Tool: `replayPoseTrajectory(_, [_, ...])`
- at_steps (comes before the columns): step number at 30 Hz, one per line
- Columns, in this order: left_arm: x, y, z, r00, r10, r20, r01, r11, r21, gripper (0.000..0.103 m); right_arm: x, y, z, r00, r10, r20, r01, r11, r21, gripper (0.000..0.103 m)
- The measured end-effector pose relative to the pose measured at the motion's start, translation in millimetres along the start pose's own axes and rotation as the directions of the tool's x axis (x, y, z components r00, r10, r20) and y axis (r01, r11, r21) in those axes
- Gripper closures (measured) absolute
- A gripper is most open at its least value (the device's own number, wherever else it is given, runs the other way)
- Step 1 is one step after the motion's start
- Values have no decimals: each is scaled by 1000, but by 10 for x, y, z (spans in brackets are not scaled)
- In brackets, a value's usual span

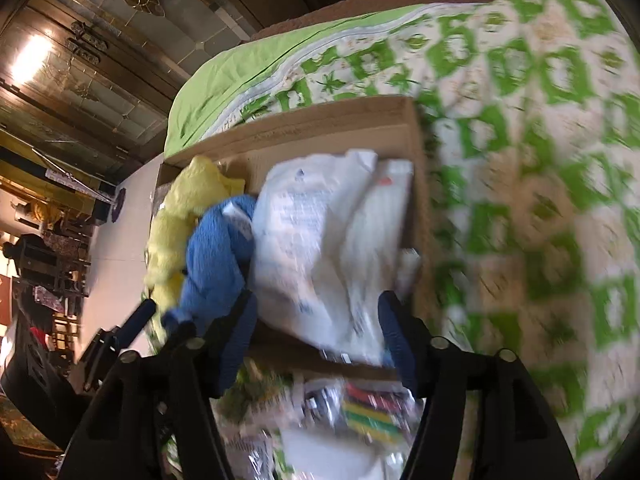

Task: Organize soft objects
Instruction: 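Grasp the white foam block with the right gripper while the left returns to the quilt, then grasp the bundle of coloured sticks with the left gripper while the right holds the foam block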

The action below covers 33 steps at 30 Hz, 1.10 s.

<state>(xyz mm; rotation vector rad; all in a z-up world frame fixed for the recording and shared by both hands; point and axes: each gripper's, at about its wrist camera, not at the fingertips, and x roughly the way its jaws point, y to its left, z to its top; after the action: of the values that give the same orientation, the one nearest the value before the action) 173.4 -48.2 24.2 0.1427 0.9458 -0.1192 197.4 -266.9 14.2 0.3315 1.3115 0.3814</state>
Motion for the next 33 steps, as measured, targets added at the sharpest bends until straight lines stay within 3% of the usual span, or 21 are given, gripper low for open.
replayPoseTrajectory(4, [-158, -95, -281, 1000, 16, -2, -16, 999, 30, 45, -116, -51, -286, 1000, 14, -23, -13, 1000, 25, 23])
replayPoseTrajectory(11, [-328, -200, -592, 1000, 11, 4, -11, 1000, 21, 45, -169, -60, -798, 999, 32, -16, -31, 998, 60, 22])
replayPoseTrajectory(19, [-323, -184, -694, 1000, -13, 13, 13, 999, -36, 45, -94, -90, -1187, 996, 12, 91, -19, 996, 82, 22])
replayPoseTrajectory(23, [-226, -195, -762, 1000, -14, -17, 14, 1000, -27, 45, -39, -70, -1259, 992, -52, 113, 48, 998, 44, 22])
replayPoseTrajectory(33, [-204, 80, -779, 998, -51, -38, 48, 996, -70, 45, -40, -66, -1281, 986, -71, 153, 71, 997, 4, 22])
